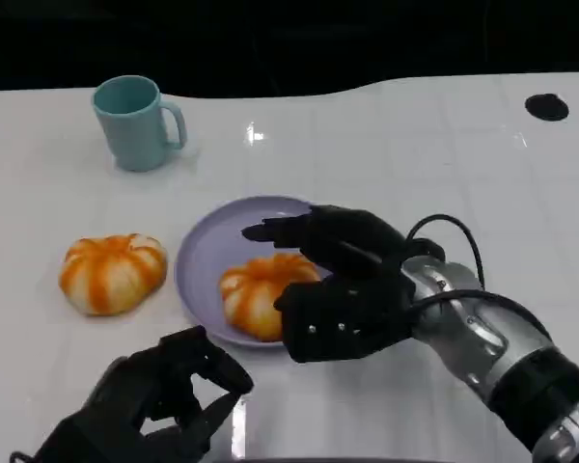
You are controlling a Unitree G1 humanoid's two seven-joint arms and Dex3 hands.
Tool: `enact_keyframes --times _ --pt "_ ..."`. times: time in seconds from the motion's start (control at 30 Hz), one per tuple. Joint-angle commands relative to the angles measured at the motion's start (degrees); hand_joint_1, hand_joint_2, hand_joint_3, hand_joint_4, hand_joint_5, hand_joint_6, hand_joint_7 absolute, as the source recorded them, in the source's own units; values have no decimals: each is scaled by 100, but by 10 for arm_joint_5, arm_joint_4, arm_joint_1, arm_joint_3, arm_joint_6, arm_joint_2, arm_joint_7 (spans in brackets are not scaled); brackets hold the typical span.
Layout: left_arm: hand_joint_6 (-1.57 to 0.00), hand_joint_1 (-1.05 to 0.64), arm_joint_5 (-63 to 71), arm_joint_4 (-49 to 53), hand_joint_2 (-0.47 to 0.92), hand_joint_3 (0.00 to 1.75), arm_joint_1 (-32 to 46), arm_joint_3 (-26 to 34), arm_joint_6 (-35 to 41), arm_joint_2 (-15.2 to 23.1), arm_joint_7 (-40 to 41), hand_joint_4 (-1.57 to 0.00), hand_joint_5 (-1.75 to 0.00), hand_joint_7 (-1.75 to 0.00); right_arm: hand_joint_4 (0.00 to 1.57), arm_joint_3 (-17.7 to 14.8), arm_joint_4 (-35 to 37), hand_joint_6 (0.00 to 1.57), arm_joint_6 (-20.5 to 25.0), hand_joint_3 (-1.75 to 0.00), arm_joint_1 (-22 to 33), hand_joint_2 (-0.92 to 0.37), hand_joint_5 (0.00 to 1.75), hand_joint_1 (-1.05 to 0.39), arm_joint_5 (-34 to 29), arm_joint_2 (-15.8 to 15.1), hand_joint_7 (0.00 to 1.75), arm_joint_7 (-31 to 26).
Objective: Grasp the bread from the table and place it into the plate.
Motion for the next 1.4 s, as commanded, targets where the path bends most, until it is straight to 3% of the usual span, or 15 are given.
enact_keyframes --times 0.03,0.23,0.37,0.53,0.67,0.87,0.9,1.03,1.07,1.13,1.23,1.4 --pt "-62 -31 6 -5 83 63 3 1 -1 3 7 -73 -175 -129 2 0 -51 21 10 -29 17 -92 25 -73 11 -25 1 43" --pt "-62 -31 1 -4 83 63 3 2 -1 -1 7 -74 -175 -129 9 -21 -145 27 9 -24 67 -92 35 -68 43 -55 3 76" --pt "-62 -32 5 -2 82 63 0 2 0 -1 8 -74 -175 -130 18 -51 -245 34 2 -20 126 -92 41 -60 74 -83 6 81" --pt "-62 -31 2 2 82 63 -2 4 -5 0 6 -75 -175 -130 33 -89 -310 45 -54 -20 193 -92 52 -50 122 -115 11 71" --pt "-63 -33 3 -1 82 64 -1 6 -3 1 6 -75 -175 -130 43 -120 -345 56 -85 -13 245 -92 62 -41 156 -120 15 55" --pt "-63 -31 -5 0 82 64 -3 11 3 3 1 -74 -175 -129 56 -159 -367 79 -148 -12 305 -91 112 -19 211 -121 29 38" --pt "-63 -31 -6 0 82 64 -3 11 3 3 0 -74 -175 -129 57 -165 -373 81 -150 -17 314 -89 122 -17 214 -122 34 35" --pt "-63 -30 -7 6 82 64 -6 12 -1 6 -3 -75 -175 -129 71 -188 -385 80 -168 -87 344 -53 139 -2 246 -120 81 33" --pt "-63 -30 -4 8 82 64 -7 12 -3 7 -2 -75 -175 -129 73 -194 -387 80 -172 -97 350 -49 142 -1 253 -125 88 37" --pt "-62 -32 0 9 82 65 -7 12 -5 10 -1 -75 -175 -129 83 -201 -396 86 -170 -132 358 -36 162 2 253 -134 113 42" --pt "-62 -31 -4 10 83 64 -8 13 -6 10 -2 -74 -175 -129 96 -213 -429 92 -153 -156 380 -24 172 6 242 -154 129 48" --pt "-62 -31 -11 13 83 64 -11 15 -1 9 -4 -73 -175 -129 98 -230 -479 93 -130 -159 422 -17 175 9 214 -175 135 45"
